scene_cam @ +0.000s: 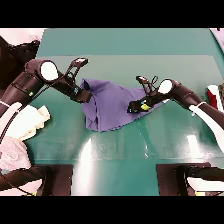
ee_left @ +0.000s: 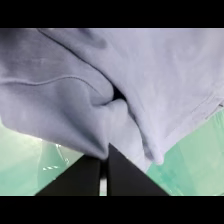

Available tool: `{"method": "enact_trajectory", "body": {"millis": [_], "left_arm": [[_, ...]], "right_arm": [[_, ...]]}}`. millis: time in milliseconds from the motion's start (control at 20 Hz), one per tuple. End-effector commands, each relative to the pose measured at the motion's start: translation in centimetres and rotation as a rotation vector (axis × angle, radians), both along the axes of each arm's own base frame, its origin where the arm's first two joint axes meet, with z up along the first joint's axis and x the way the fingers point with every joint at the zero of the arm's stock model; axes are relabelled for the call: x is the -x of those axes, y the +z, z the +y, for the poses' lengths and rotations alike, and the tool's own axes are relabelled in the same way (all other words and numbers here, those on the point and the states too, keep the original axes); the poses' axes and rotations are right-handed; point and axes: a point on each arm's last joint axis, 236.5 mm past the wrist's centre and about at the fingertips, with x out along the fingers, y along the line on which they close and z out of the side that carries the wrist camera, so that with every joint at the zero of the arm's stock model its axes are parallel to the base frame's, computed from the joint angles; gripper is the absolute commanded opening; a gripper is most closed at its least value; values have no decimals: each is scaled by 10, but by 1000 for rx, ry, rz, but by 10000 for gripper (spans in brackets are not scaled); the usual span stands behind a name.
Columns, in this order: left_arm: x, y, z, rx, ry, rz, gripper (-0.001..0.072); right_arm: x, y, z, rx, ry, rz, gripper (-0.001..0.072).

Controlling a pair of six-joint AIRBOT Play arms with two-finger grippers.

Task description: Fold the shirts.

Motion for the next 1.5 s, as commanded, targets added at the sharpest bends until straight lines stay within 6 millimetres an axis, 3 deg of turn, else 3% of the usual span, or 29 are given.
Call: {"method": "enact_trajectory", "body": {"millis": [0, 100, 150, 200, 250, 400, 550, 650, 700, 800, 900, 1050, 1150, 1300, 1450], "left_arm": [[2, 0, 0, 1, -2, 6, 24], [2, 0, -1, 5, -1, 8, 24], [2, 0, -2, 6, -2, 9, 24], [2, 0, -2, 7, -2, 10, 24], [2, 0, -2, 7, -2, 10, 24], [3, 0, 2, -11, -7, 12, 24], [-14, 23, 26, -121, -11, -71, 24], [-34, 64, 48, -204, 8, -185, 24], [-45, 95, 58, -230, 29, -269, 24], [-61, 164, 75, -248, 83, -450, 24], [-59, 244, 85, -213, 113, -645, 24], [-30, 354, 97, -103, 155, -907, 24], [1, 414, 105, -10, 178, -1077, 24], [52, 476, 111, 130, 182, -1259, 24], [88, 505, 101, 272, 141, -1327, 24]], "right_arm": [[-12, -10, 2, 0, -64, -3, 504], [-21, -9, 3, -8, -115, -17, 501], [-23, -9, 3, -11, -125, -24, 322], [-23, -9, 3, -10, -123, -24, 93], [-22, -9, 3, -9, -119, -22, 18], [-17, 3, 0, -9, -102, -22, 16], [-21, 53, -18, -47, -118, -113, 15], [-31, 103, -44, -83, -178, -227, 15], [-35, 131, -59, -98, -215, -289, 14], [-40, 193, -93, -120, -281, -417, 14], [-40, 267, -126, -132, -342, -577, 14], [-26, 374, -158, -140, -408, -833, 14], [-3, 427, -168, -137, -422, -963, 13], [32, 476, -175, -114, -425, -1078, 14], [52, 493, -180, -72, -419, -1090, 13]]}}
